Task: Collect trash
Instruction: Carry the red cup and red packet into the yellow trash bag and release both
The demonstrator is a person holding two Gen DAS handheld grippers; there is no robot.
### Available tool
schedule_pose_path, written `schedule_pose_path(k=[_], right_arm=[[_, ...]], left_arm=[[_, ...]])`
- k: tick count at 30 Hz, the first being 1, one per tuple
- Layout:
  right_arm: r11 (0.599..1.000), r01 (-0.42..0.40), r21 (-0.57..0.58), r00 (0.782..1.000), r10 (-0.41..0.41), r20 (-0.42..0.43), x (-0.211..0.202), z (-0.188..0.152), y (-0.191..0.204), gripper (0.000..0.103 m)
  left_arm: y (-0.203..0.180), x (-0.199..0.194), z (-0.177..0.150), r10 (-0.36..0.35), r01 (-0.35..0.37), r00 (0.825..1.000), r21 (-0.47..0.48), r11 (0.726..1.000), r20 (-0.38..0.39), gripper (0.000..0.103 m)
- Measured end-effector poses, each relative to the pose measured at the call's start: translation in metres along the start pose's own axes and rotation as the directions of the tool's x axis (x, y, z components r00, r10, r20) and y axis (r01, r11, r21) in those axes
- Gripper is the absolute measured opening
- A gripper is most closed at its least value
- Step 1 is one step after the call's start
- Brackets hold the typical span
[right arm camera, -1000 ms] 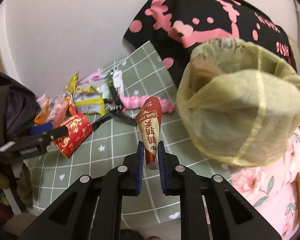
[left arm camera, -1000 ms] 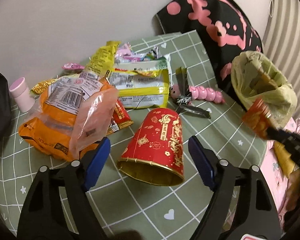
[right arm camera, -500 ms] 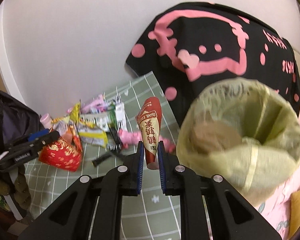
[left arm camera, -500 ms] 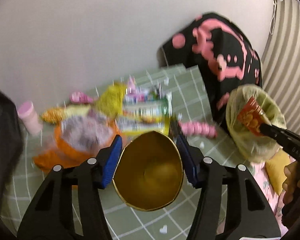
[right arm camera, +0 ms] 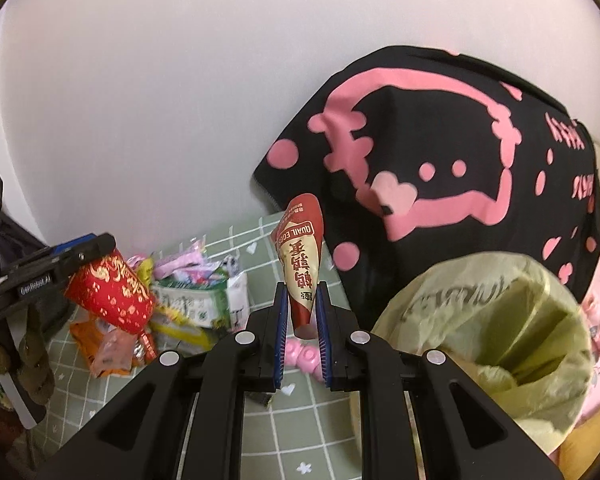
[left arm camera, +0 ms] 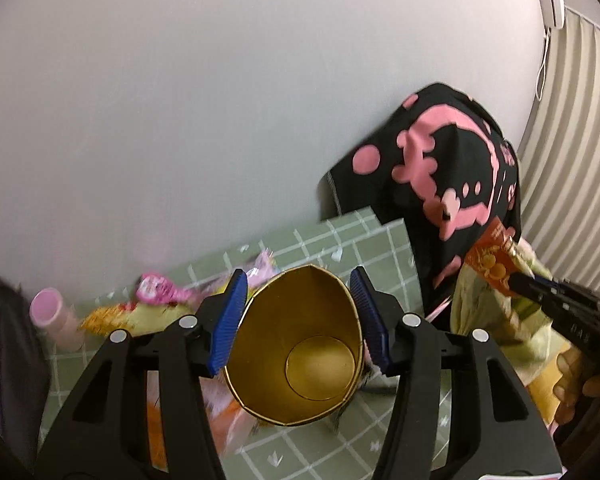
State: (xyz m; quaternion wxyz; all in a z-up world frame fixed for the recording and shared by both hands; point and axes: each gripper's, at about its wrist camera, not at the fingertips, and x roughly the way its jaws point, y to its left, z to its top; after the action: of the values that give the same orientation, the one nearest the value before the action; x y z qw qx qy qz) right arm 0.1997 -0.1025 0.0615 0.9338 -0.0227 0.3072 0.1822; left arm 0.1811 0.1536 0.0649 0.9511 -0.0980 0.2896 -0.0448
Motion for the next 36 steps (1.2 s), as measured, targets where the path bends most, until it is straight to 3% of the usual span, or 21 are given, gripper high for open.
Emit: schedule_pose_path(k=[8, 15, 18, 21, 28, 32, 36], right_arm=[[0.987, 0.151, 0.046, 0.988, -0.151, 0.006, -0.004, 0.016, -0.032, 0.014], [0.975, 0.213, 0.068, 0.976, -0.216, 0.039, -0.031, 0.026, -0.084, 0.014], [0.970, 0.227, 0.086, 0.972, -0.232, 0.047, -0.043, 0.028, -0.106, 0.015], [0.956, 0.273, 0.104, 0.957, -0.281, 0.066, -0.060, 0.024, -0.130, 0.014], [0.915, 0.355, 0.190, 0.925, -0.373, 0.069, -0.097, 0.003, -0.187, 0.015], [0.889, 0.392, 0.237, 0.907, -0.417, 0.063, -0.118, -0.011, -0.211, 0.015], [0.880, 0.401, 0.255, 0.903, -0.427, 0.054, -0.125, -0.018, -0.222, 0.015]], left_arm=[[-0.031, 0.026, 0.038, -0.114, 0.113, 0.993, 0.073, 0.991, 0.017, 0.051], [-0.078, 0.033, 0.054, -0.178, 0.176, 0.984, 0.090, 0.980, 0.019, 0.051], [-0.102, 0.036, 0.059, -0.249, 0.249, 0.968, 0.073, 0.966, 0.002, 0.051], [-0.133, 0.043, 0.064, -0.283, 0.282, 0.959, 0.123, 0.951, -0.009, 0.051], [-0.211, 0.068, 0.055, -0.413, 0.424, 0.906, 0.167, 0.890, -0.096, 0.051], [-0.254, 0.093, 0.039, -0.480, 0.510, 0.856, 0.157, 0.846, -0.193, 0.057], [-0.274, 0.116, 0.019, -0.513, 0.556, 0.814, 0.108, 0.824, -0.271, 0.060]])
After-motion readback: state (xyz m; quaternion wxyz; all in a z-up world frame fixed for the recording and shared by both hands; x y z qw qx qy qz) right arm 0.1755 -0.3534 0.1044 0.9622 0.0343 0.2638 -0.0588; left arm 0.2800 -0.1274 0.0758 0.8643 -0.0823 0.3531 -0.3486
